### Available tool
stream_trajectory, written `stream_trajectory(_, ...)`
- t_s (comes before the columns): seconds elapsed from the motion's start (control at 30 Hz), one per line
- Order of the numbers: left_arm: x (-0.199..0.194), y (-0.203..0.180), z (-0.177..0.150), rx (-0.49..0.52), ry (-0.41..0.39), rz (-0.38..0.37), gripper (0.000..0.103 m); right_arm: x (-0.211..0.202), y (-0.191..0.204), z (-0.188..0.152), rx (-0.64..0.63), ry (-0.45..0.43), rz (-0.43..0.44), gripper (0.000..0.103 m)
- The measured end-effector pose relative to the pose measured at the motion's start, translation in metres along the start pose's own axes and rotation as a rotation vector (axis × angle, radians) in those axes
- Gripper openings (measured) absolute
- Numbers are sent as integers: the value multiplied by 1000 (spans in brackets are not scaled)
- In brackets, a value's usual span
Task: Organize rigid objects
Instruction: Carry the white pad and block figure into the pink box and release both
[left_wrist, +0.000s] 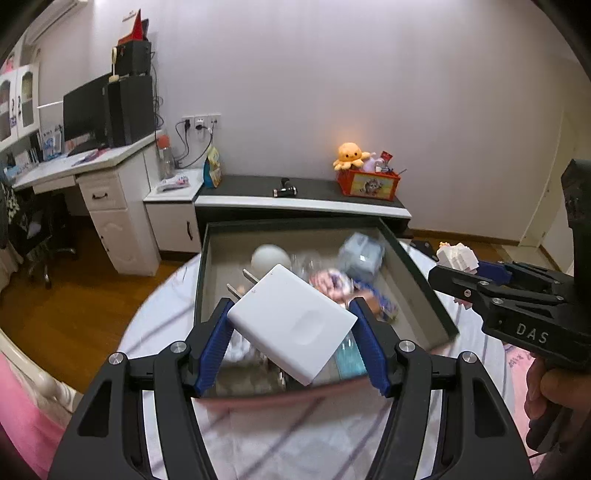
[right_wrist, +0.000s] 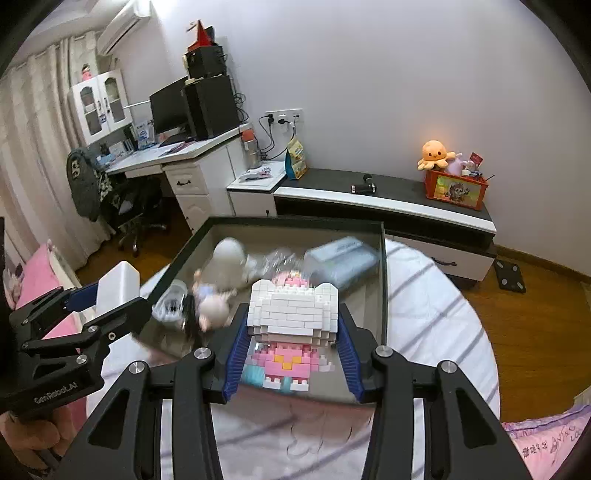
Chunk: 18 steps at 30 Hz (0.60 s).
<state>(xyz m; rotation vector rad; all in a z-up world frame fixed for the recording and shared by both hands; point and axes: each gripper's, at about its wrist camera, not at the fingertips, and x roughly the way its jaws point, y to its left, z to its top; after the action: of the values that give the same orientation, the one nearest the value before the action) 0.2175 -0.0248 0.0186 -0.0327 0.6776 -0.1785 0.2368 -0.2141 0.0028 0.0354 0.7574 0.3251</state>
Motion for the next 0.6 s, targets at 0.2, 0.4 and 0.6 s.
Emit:
stream_trajectory(0.2, 26, -2, 20, 10, 23, 9, 65, 34, -14, 23, 28, 52, -27, 45)
stream_trajectory(0.4, 56, -5, 23, 8, 70, 3, 65, 64, -23, 21, 50, 105, -30, 45)
stream_trajectory(0.6, 77, -7, 24, 7, 106, 5, 65, 83, -30, 17, 74, 141, -27, 45)
